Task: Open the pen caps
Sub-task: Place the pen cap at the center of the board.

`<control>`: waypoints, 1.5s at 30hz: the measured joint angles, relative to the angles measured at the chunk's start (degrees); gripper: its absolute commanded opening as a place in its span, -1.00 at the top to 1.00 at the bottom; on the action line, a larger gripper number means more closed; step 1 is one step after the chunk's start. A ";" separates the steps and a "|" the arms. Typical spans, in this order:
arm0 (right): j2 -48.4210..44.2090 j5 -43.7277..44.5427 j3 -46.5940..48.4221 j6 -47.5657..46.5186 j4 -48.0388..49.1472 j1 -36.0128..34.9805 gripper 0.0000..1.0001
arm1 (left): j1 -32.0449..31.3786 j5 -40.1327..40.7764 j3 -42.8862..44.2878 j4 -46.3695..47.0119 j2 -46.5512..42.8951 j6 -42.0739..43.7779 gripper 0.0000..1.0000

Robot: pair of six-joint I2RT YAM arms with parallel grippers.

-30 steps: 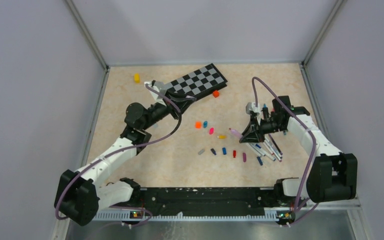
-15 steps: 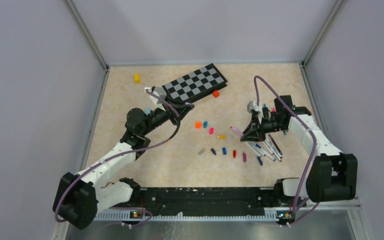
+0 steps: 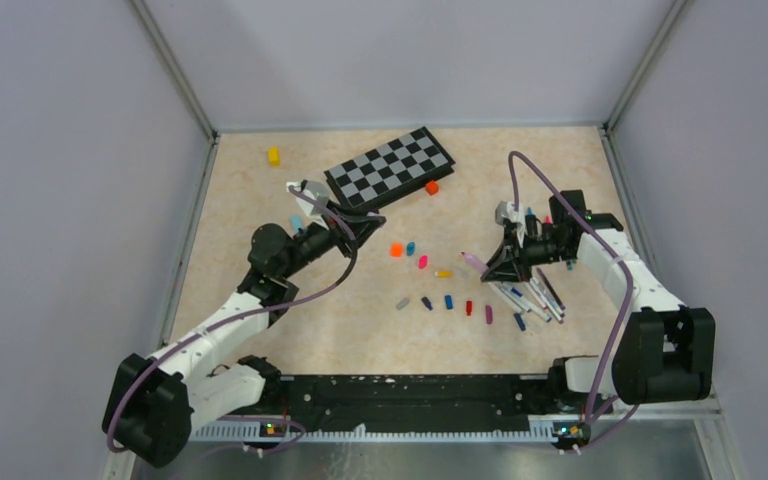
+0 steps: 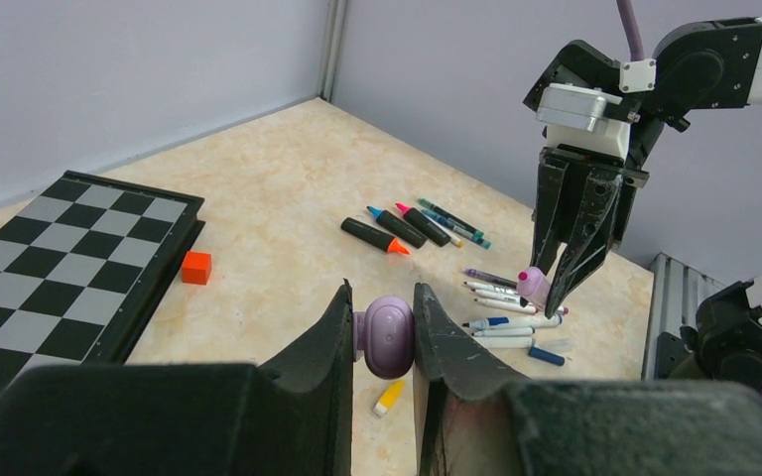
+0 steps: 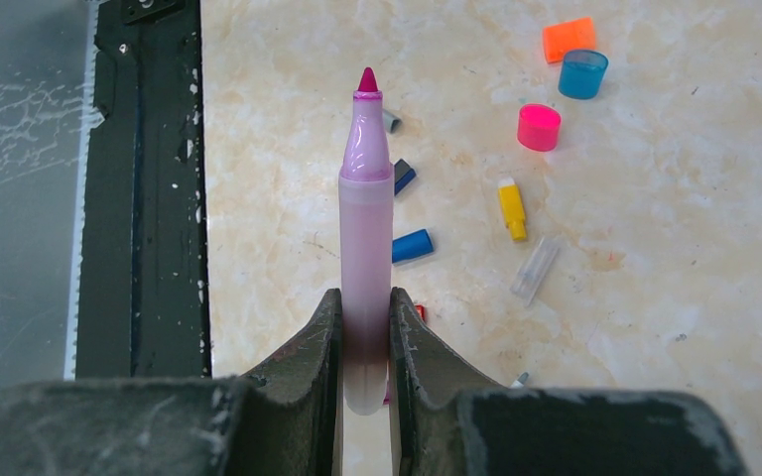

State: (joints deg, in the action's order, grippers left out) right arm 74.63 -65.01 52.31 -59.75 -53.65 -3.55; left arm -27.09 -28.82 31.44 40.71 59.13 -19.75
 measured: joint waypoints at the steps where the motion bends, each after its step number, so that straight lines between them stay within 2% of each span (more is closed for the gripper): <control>1: 0.00 0.04 0.00 0.00 0.09 0.00 1.00 | 0.00 0.00 -0.09 -0.04 -0.07 -0.07 1.00; 45: 0.00 0.74 0.00 1.44 1.36 0.35 1.00 | 0.00 1.46 -3.52 -2.21 -2.03 -1.62 1.00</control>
State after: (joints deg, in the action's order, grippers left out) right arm 74.63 -64.27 52.31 -58.30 -52.29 -3.20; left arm -27.09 -27.35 27.92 38.50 57.10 -21.37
